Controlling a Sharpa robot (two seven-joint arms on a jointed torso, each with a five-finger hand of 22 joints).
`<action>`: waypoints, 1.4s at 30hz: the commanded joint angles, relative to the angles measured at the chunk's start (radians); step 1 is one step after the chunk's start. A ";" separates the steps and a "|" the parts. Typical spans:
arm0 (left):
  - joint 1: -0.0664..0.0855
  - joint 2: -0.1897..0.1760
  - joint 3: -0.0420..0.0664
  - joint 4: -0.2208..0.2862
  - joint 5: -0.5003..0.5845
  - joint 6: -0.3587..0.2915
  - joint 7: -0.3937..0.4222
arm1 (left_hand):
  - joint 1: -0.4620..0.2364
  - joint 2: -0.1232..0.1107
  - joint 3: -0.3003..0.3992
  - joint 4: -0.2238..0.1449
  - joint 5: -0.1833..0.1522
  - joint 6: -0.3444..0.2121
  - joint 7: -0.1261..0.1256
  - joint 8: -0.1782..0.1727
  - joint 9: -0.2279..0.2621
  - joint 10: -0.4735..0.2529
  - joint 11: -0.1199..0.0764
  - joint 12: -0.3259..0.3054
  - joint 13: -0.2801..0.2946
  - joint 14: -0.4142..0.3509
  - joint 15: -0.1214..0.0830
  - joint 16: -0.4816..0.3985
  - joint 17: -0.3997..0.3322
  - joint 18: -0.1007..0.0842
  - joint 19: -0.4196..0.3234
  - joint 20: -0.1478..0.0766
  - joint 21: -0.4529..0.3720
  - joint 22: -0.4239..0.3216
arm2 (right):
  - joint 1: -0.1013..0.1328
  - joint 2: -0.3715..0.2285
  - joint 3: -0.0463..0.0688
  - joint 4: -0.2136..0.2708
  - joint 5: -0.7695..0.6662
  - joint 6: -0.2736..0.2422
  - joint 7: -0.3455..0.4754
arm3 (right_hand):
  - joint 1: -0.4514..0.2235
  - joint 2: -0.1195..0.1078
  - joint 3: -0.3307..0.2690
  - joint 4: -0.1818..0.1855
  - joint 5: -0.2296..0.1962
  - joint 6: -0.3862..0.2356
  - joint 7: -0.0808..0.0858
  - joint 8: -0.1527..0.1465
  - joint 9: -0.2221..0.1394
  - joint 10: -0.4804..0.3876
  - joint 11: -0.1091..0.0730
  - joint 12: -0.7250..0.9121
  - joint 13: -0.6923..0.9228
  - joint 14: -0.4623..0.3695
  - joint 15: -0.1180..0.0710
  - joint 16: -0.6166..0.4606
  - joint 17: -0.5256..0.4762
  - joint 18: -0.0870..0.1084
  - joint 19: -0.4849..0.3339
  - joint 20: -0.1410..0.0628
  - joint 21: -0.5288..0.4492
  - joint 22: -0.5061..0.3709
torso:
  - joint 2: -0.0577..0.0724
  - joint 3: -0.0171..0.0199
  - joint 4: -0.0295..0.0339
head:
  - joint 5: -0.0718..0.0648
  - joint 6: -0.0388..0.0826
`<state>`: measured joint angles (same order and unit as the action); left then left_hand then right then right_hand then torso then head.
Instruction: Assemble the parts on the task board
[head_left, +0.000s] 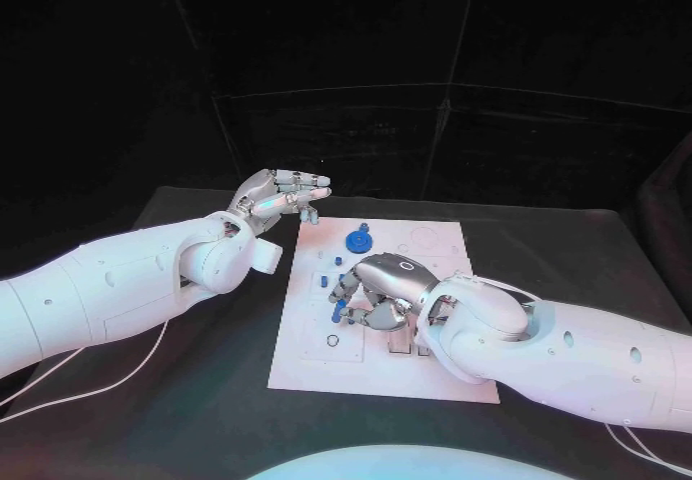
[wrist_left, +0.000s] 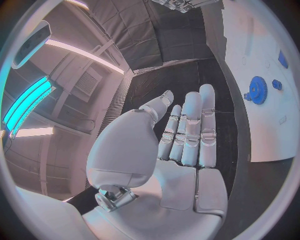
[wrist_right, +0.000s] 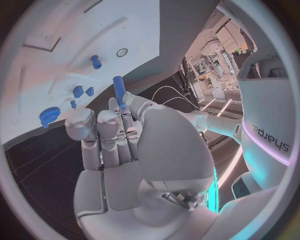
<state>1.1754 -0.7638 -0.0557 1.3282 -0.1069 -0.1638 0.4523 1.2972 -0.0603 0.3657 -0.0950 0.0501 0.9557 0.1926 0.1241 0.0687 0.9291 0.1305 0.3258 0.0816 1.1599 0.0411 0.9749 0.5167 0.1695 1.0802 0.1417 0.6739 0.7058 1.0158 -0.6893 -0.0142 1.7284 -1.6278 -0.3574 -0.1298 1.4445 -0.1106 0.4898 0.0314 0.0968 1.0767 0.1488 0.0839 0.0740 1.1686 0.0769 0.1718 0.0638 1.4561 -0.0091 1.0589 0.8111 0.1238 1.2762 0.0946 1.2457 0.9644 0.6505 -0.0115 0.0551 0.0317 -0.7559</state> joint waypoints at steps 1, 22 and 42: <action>0.001 0.001 0.001 0.003 0.004 0.009 0.005 | 0.003 0.011 -0.006 -0.001 -0.002 -0.006 -0.002 0.005 -0.001 -0.008 -0.001 0.003 -0.002 -0.008 0.002 -0.007 -0.001 0.013 -0.006 0.002 -0.007 -0.001 | -0.009 0.014 -0.003 -0.017 -0.011 0.033 0.045 | -0.002 -0.009 0.005 -0.002 0.007 0.006 0.003 -0.002 -0.001 0.005 0.002 -0.007 0.001 0.005 0.001 0.007 0.002 -0.007 0.007 0.002 0.004 0.001 | 0.000 0.0007 -0.0001 | 0.003 -0.002; 0.001 0.004 0.001 0.000 0.004 0.011 0.004 | 0.003 0.011 -0.006 -0.001 -0.002 -0.006 -0.002 0.005 -0.001 -0.008 -0.001 0.003 -0.002 -0.008 0.002 -0.007 -0.001 0.013 -0.006 0.002 -0.007 -0.001 | -0.029 0.046 -0.014 -0.056 -0.028 0.089 0.054 | -0.004 -0.009 0.006 -0.003 0.009 0.005 0.003 -0.003 -0.001 0.004 0.003 -0.009 0.001 0.006 0.002 0.010 0.005 -0.007 0.007 0.002 0.005 0.003 | 0.000 0.0012 -0.0007 | 0.009 -0.008; 0.001 0.004 0.001 0.000 0.004 0.012 0.004 | 0.004 0.011 -0.007 -0.001 -0.002 -0.007 -0.001 0.005 -0.001 -0.010 0.000 0.005 -0.002 -0.008 0.002 -0.006 -0.002 0.013 -0.006 0.002 -0.008 -0.002 | -0.036 0.066 -0.017 -0.076 -0.115 0.097 0.036 | -0.005 -0.008 0.007 -0.004 0.011 0.004 0.004 -0.004 -0.001 0.004 0.003 -0.011 0.001 0.007 0.002 0.014 0.010 -0.007 0.006 0.002 0.005 0.003 | 0.000 0.0009 -0.0004 | 0.011 -0.011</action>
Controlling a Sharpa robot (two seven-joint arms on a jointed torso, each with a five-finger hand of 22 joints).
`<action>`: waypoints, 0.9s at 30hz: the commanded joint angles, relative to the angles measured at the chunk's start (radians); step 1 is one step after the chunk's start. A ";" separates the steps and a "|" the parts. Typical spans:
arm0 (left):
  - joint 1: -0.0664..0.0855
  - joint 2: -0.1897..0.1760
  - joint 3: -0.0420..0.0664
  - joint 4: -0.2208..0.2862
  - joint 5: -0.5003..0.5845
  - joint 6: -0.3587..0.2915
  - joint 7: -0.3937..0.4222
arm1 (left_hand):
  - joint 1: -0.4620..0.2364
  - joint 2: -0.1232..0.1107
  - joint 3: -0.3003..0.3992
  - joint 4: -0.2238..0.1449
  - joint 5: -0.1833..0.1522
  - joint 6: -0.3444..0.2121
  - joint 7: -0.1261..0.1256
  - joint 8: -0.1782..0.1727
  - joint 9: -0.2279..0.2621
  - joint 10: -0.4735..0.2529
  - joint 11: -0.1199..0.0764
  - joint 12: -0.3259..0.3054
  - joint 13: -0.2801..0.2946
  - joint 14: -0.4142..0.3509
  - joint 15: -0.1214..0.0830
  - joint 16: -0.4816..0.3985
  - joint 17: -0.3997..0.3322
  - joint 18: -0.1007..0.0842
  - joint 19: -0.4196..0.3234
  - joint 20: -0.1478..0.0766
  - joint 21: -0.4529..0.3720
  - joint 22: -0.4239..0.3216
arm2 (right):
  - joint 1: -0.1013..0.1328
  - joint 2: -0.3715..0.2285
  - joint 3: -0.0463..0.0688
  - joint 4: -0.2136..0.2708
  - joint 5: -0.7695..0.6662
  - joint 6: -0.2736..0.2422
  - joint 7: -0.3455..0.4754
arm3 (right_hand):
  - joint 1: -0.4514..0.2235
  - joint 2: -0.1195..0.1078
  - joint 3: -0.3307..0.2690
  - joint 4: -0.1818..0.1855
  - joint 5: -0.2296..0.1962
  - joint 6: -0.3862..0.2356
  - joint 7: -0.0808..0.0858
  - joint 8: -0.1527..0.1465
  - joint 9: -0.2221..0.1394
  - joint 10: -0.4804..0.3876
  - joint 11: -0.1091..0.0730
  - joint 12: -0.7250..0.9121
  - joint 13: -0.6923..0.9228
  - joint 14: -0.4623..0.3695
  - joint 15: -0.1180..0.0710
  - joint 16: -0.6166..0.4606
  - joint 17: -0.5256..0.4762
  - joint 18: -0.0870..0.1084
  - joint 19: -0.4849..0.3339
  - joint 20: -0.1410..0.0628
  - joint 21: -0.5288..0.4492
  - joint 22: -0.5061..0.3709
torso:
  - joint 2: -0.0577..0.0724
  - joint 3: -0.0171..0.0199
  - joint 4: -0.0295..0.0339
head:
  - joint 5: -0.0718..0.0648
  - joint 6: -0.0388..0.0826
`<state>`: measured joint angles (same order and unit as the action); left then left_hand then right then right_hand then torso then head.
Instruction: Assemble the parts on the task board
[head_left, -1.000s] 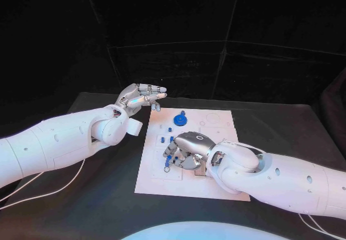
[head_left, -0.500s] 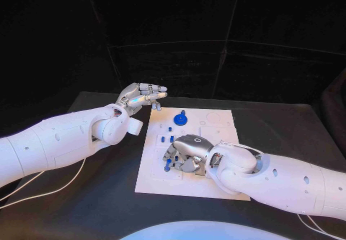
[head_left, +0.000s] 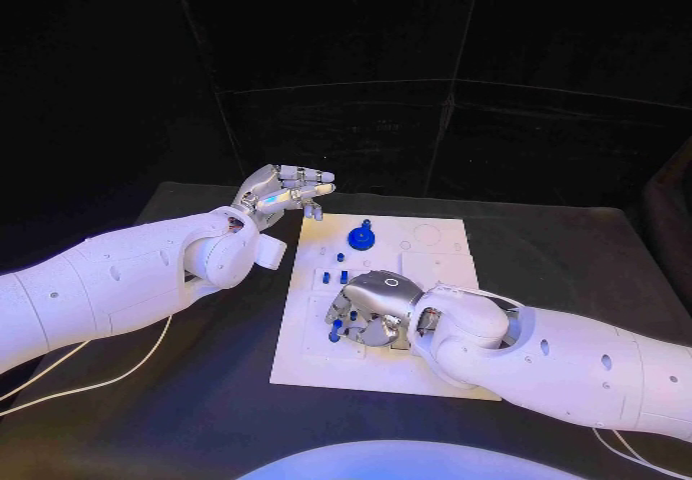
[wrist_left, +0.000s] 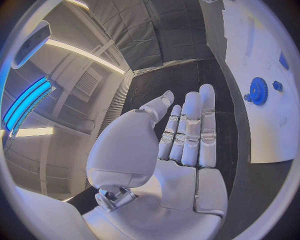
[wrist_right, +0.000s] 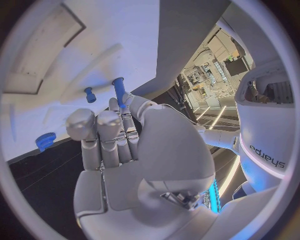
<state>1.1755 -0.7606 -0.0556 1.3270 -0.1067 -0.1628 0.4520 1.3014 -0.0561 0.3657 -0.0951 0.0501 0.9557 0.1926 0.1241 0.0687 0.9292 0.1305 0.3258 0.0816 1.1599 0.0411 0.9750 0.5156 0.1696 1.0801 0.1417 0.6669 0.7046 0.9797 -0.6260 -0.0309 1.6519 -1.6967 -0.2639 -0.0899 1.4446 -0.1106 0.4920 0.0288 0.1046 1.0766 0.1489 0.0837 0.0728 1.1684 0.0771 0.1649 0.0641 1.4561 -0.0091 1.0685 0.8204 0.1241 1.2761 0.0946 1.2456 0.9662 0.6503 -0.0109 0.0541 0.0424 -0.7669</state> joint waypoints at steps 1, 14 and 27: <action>0.001 0.001 0.001 0.001 0.004 0.011 0.004 | -0.001 0.007 -0.007 -0.001 -0.002 -0.007 -0.001 0.005 -0.001 -0.010 0.000 0.005 -0.002 -0.008 0.002 -0.006 -0.001 0.013 -0.006 0.002 -0.001 -0.001 | 0.000 0.004 0.000 0.000 -0.050 0.004 -0.005 | -0.005 -0.008 0.005 -0.001 0.004 0.004 0.004 -0.003 0.000 0.004 0.003 -0.004 0.001 0.007 0.002 0.004 0.001 -0.008 0.006 0.002 0.005 0.001 | 0.001 0.0004 0.0006 | 0.000 0.000; 0.001 0.003 0.001 -0.002 0.004 0.012 0.004 | -0.001 0.007 -0.007 -0.001 -0.002 -0.007 -0.001 0.005 -0.001 -0.010 0.000 0.005 -0.002 -0.008 0.002 -0.006 -0.001 0.013 -0.006 0.002 -0.001 -0.001 | -0.003 0.015 0.000 0.003 -0.066 0.082 -0.004 | -0.039 -0.031 -0.015 0.003 0.027 -0.012 0.008 -0.015 -0.003 -0.012 0.009 -0.024 0.000 0.000 0.010 0.000 -0.009 -0.003 -0.014 0.005 -0.009 -0.026 | -0.001 0.0003 -0.0006 | 0.002 -0.001; 0.001 0.003 0.001 -0.004 0.004 0.014 0.001 | -0.001 0.008 -0.007 -0.001 -0.002 -0.007 -0.001 0.005 -0.001 -0.011 0.000 0.006 -0.002 -0.008 0.003 -0.006 -0.002 0.013 -0.006 0.002 -0.002 -0.001 | -0.003 0.014 0.000 0.001 -0.067 -0.004 -0.014 | -0.073 -0.050 -0.159 0.011 0.052 -0.138 0.043 -0.019 -0.006 -0.216 0.057 -0.066 0.003 -0.114 0.049 -0.113 -0.182 0.035 -0.155 0.046 -0.143 -0.230 | 0.000 -0.0001 0.0005 | 0.000 0.001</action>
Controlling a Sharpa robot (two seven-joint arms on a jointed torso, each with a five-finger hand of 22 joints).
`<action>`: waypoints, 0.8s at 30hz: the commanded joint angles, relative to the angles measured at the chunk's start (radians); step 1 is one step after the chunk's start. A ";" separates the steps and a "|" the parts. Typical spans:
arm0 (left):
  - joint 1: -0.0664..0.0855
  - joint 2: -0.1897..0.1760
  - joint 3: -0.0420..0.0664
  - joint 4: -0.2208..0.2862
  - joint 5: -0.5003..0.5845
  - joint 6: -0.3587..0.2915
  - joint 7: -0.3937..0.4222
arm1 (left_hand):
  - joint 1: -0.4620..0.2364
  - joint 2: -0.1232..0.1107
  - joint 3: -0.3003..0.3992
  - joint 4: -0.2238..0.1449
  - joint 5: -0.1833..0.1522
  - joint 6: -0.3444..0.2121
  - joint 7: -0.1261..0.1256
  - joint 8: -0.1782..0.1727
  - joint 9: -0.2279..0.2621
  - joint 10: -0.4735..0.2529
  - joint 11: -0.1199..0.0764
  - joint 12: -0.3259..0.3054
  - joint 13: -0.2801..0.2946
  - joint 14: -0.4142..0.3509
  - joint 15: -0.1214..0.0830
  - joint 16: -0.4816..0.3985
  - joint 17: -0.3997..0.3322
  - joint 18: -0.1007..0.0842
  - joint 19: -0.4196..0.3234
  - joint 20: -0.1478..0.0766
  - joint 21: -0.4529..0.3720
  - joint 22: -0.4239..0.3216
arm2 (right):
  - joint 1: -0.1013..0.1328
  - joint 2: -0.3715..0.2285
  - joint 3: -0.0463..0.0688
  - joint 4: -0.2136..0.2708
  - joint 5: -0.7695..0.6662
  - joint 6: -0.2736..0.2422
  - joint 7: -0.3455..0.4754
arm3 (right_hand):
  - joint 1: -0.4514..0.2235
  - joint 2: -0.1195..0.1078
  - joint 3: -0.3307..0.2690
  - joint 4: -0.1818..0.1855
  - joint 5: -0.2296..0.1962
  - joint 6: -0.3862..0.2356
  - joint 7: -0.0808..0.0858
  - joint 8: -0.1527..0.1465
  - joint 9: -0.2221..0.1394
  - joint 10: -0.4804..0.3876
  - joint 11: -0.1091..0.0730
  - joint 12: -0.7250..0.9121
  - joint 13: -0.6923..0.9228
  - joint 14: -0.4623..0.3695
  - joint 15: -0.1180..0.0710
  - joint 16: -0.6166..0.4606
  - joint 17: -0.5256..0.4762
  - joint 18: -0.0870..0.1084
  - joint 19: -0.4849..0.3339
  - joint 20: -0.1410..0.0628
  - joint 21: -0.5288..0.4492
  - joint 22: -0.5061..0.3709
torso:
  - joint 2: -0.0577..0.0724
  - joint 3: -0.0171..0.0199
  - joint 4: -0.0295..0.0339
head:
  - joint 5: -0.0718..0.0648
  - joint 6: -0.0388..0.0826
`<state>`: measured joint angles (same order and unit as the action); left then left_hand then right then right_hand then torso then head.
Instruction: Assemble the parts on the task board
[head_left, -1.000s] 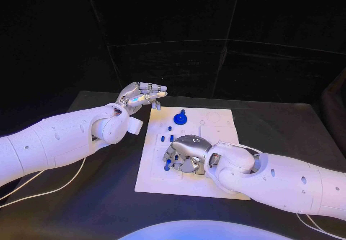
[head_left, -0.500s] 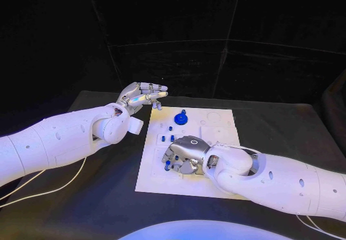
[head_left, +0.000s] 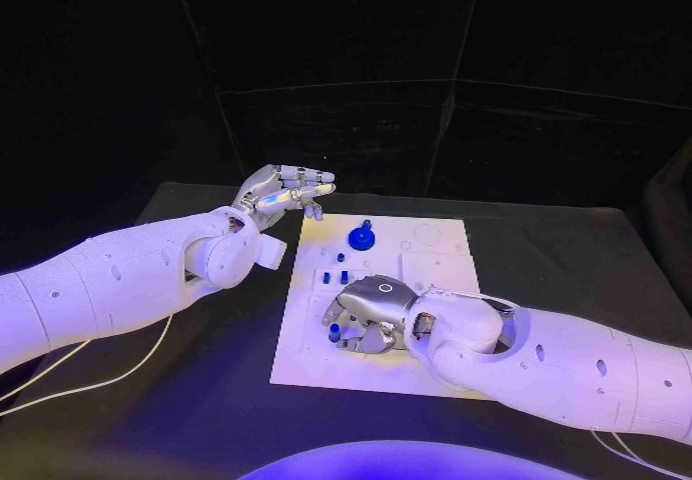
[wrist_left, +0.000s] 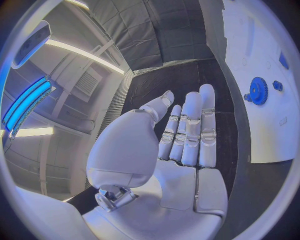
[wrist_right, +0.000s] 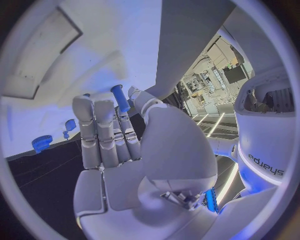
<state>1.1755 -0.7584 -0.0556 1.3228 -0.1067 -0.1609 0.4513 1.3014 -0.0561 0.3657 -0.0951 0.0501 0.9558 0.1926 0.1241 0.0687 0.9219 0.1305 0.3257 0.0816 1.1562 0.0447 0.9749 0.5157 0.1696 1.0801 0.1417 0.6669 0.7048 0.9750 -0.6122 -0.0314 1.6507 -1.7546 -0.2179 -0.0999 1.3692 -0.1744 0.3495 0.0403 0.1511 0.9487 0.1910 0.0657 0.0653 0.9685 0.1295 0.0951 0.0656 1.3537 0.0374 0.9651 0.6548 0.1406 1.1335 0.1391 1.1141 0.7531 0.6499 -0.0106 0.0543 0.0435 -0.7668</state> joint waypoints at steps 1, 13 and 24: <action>0.001 0.001 0.001 0.000 0.004 0.012 0.002 | -0.001 0.008 -0.007 -0.001 -0.002 -0.007 -0.001 0.005 -0.001 -0.004 0.000 0.006 -0.002 -0.005 -0.001 -0.006 -0.002 0.013 -0.006 0.002 -0.002 -0.002 | 0.001 -0.001 0.000 0.003 -0.010 -0.062 -0.005 | 0.006 0.017 -0.028 0.000 0.008 -0.015 0.003 -0.001 0.001 -0.027 0.004 0.007 0.001 -0.021 0.003 -0.020 -0.035 0.021 -0.024 0.003 -0.024 -0.035 | 0.000 -0.0003 0.0003 | -0.001 0.001; 0.001 0.000 0.001 -0.003 0.004 0.014 0.000 | -0.001 0.008 -0.007 -0.001 -0.002 -0.007 -0.001 0.005 -0.001 -0.004 0.000 0.006 -0.002 -0.005 -0.001 -0.006 -0.002 0.013 -0.006 0.002 -0.002 -0.002 | 0.001 -0.057 0.001 0.056 0.039 -0.177 0.016 | 0.020 0.035 -0.075 0.003 0.028 -0.033 0.004 -0.001 0.002 -0.055 0.006 0.043 0.004 -0.044 0.005 -0.041 -0.081 0.028 -0.045 0.007 -0.052 -0.074 | -0.001 0.0005 -0.0018 | -0.005 0.010; 0.001 -0.009 0.001 0.001 0.004 0.014 -0.001 | -0.002 0.009 -0.009 0.000 -0.002 -0.008 0.000 0.005 -0.001 -0.005 0.000 0.008 -0.001 -0.005 -0.001 -0.006 -0.003 0.013 -0.006 0.002 -0.003 -0.003 | 0.038 -0.324 0.011 0.187 0.384 -0.145 -0.094 | -0.096 0.047 -0.171 0.109 0.091 0.029 -0.044 0.046 0.016 0.289 -0.068 0.277 0.101 0.118 -0.055 0.225 0.265 -0.041 0.202 -0.044 0.196 0.313 | -0.003 -0.0030 -0.0080 | -0.051 0.030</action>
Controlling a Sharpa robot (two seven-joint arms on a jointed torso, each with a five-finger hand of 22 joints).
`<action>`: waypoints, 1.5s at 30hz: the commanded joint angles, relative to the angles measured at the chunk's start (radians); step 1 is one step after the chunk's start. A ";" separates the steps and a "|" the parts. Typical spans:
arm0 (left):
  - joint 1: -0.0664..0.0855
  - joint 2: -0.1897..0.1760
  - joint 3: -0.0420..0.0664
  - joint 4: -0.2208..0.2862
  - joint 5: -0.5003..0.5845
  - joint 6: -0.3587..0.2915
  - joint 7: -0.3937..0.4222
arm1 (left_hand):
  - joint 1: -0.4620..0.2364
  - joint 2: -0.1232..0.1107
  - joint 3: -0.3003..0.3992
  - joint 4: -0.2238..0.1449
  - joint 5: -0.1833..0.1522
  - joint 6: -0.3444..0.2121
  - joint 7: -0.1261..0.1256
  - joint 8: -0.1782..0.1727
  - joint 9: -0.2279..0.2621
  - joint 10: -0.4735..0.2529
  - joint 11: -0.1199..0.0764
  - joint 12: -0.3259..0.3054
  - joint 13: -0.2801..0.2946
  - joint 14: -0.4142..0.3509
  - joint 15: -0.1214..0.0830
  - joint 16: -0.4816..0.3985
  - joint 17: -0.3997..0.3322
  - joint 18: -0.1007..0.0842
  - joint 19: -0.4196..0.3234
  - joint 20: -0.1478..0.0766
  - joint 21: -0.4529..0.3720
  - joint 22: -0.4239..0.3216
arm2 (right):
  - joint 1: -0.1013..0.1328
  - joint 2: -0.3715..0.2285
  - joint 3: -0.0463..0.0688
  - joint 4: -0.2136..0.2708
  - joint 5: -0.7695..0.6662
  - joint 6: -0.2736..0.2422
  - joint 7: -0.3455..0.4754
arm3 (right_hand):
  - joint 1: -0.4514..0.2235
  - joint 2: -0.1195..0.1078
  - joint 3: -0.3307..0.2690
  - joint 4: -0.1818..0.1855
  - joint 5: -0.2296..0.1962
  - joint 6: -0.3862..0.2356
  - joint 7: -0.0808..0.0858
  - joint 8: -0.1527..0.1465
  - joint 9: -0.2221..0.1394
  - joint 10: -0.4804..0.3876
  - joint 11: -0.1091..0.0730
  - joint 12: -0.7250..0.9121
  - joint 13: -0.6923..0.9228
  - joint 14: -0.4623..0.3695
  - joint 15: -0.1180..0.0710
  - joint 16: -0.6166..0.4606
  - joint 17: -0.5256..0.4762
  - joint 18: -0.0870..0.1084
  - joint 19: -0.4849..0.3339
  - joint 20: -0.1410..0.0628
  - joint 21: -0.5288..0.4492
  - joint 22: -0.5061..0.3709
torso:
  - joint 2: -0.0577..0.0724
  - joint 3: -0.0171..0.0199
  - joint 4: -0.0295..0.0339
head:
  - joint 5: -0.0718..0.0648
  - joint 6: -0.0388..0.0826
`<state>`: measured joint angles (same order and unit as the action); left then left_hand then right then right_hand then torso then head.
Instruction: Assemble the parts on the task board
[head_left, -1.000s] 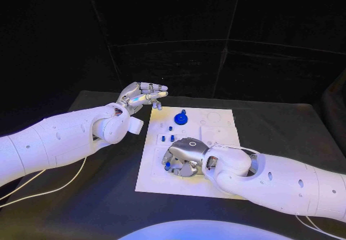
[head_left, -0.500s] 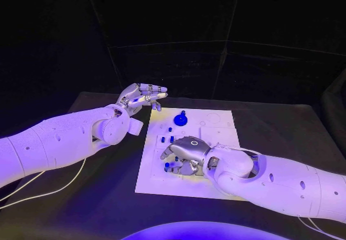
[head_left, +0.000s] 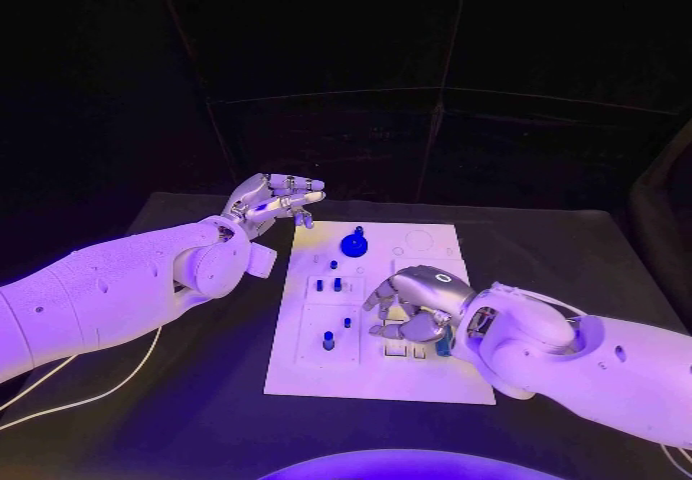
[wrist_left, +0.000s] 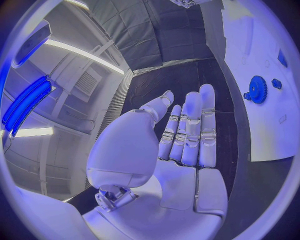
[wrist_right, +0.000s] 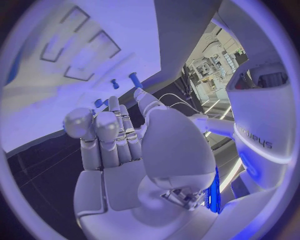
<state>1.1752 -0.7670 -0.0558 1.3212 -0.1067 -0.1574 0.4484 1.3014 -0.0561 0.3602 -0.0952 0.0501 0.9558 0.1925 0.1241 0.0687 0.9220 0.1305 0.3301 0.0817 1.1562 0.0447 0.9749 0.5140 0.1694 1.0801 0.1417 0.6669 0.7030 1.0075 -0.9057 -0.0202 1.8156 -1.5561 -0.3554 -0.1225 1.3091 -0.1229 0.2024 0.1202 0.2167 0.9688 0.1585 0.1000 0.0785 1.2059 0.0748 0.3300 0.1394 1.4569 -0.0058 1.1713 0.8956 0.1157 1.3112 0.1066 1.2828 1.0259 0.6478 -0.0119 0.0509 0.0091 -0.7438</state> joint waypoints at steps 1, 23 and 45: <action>0.001 -0.001 0.001 0.003 0.003 0.010 0.002 | -0.002 0.009 -0.003 0.000 -0.002 -0.008 0.000 0.005 -0.001 -0.005 0.000 0.004 -0.001 -0.005 -0.001 -0.006 -0.001 0.013 -0.006 0.002 -0.003 -0.001 | 0.008 -0.054 0.000 0.031 0.202 0.002 -0.096 | -0.061 -0.007 -0.044 0.050 0.058 0.012 -0.019 0.019 0.005 0.071 -0.021 0.070 0.049 0.017 -0.018 0.022 0.026 -0.019 0.033 -0.019 0.037 0.054 | -0.001 -0.0020 -0.0057 | -0.020 0.010; 0.000 -0.005 0.000 0.006 0.003 0.015 -0.001 | -0.002 0.009 -0.004 0.001 -0.002 -0.007 -0.001 0.006 -0.001 -0.006 0.000 0.005 -0.001 -0.005 0.000 -0.006 -0.001 0.013 -0.006 0.002 -0.004 -0.002 | 0.009 -0.194 -0.002 0.078 0.150 0.113 -0.384 | -0.101 0.064 -0.308 0.170 0.103 -0.045 -0.050 0.253 0.069 0.047 -0.048 0.631 0.701 0.042 -0.041 0.150 0.202 -0.048 0.097 -0.044 0.132 0.216 | -0.005 -0.0040 -0.0115 | -0.062 0.010; -0.001 -0.008 0.000 0.005 0.003 0.016 -0.002 | -0.003 0.009 -0.005 0.001 -0.002 -0.007 -0.001 0.006 -0.001 -0.006 0.000 0.006 -0.001 -0.005 0.000 -0.006 -0.002 0.013 -0.005 0.003 -0.004 -0.002 | -0.016 -0.136 -0.003 0.047 0.036 0.199 -0.438 | -0.124 0.074 -0.359 0.171 0.082 -0.051 -0.056 0.309 0.089 0.050 -0.052 0.667 0.768 0.043 -0.044 0.166 0.226 -0.050 0.100 -0.045 0.137 0.227 | -0.004 -0.0034 -0.0125 | -0.064 0.005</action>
<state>1.1737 -0.7748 -0.0568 1.3248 -0.1065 -0.1526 0.4438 1.3014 -0.0561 0.3603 -0.0952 0.0501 0.9558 0.1925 0.1241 0.0687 0.9220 0.1305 0.3299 0.0816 1.1562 0.0447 0.9749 0.5131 0.1693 1.0802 0.1417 0.6670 0.7022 0.9911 -1.0431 -0.0235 1.8630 -1.4861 -0.1858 -0.5483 1.1866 -0.0524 -0.1498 0.2895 0.3037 0.9210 0.1080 0.4046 0.1667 1.2526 0.0251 0.9909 0.9073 1.4668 -0.0450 1.3305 1.1202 0.0850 1.4048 0.0625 1.4161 1.2526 0.6431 -0.0150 0.0376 -0.0564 -0.7382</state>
